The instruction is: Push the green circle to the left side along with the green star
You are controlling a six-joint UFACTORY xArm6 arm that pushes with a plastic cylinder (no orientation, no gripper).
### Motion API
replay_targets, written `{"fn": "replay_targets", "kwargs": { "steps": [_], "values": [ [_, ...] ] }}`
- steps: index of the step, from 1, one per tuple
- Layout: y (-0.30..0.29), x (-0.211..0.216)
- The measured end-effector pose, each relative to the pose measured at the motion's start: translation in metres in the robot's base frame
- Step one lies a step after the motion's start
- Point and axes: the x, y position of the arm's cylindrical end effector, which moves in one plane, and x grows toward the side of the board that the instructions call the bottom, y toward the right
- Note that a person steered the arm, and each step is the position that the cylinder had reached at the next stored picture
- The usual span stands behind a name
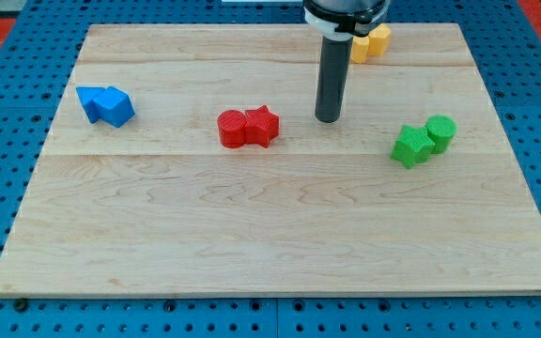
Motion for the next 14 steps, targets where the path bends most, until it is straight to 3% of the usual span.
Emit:
{"fn": "replay_targets", "kwargs": {
  "steps": [6,8,9,11,14],
  "values": [
    [0.005,-0.001],
    [0.164,-0.004],
    [0.217,-0.004],
    [0.192,0.034],
    [0.130,0.038]
  ]
}}
